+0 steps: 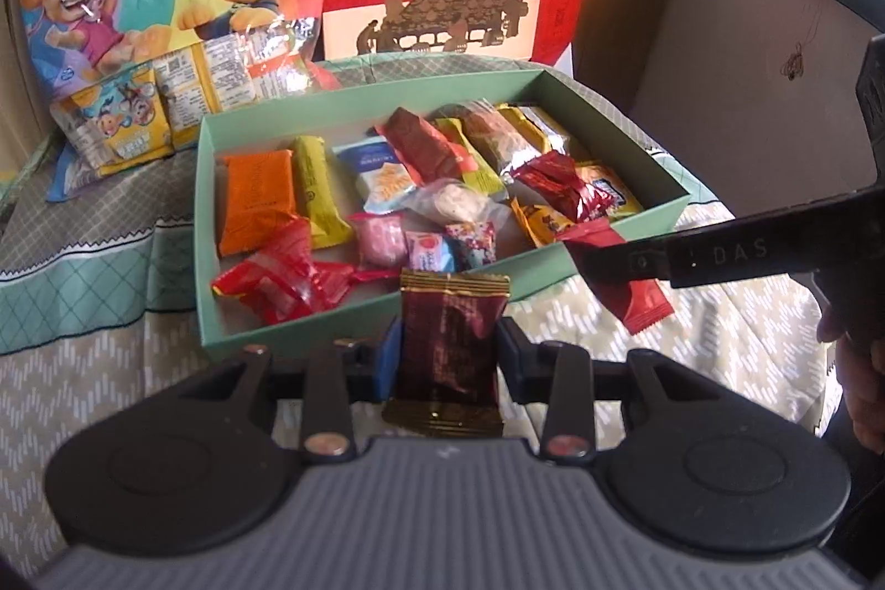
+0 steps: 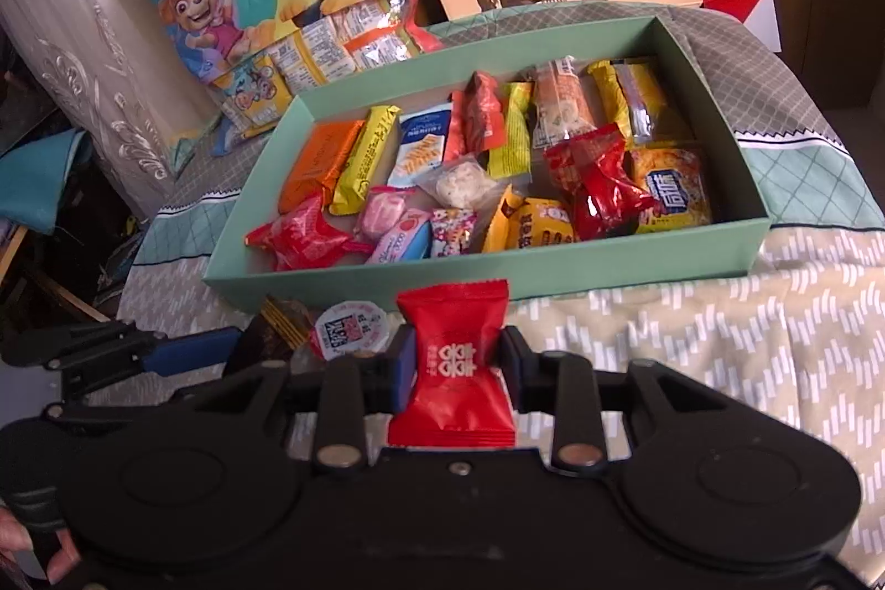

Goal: Organize snacks
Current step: 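Carry both candies into the green box and open both tools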

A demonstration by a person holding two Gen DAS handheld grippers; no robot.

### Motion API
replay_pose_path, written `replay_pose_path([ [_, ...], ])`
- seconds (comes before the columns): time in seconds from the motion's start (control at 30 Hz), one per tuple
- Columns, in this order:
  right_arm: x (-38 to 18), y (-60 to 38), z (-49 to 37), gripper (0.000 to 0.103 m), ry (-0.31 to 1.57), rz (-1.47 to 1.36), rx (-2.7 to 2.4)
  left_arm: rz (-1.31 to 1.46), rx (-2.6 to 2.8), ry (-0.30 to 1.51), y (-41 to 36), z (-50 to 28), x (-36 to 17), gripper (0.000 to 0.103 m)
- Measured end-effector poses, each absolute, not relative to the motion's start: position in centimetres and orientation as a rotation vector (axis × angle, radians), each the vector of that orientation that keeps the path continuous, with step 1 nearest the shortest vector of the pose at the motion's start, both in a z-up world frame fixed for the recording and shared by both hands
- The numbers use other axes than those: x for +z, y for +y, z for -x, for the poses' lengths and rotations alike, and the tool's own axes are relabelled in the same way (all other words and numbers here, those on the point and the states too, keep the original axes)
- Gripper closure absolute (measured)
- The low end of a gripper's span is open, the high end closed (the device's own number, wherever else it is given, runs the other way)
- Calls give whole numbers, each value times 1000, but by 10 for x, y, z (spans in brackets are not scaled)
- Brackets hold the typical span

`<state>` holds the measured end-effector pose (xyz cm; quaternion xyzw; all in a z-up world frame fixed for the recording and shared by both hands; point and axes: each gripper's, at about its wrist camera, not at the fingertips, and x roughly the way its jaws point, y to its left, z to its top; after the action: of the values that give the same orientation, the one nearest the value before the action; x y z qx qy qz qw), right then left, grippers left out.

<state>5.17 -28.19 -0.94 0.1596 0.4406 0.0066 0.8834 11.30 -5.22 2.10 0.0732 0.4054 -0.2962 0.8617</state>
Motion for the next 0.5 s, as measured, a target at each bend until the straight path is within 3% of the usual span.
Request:
replay_pose_path([
  [0.23,3,-305,-112,71,876,-363,-2,-98,-531,894,-67,-177,21,67],
  [0.5,-21,-317,-159,71,909,-397,-18,-100,-501,947,-78,-204,3,66],
])
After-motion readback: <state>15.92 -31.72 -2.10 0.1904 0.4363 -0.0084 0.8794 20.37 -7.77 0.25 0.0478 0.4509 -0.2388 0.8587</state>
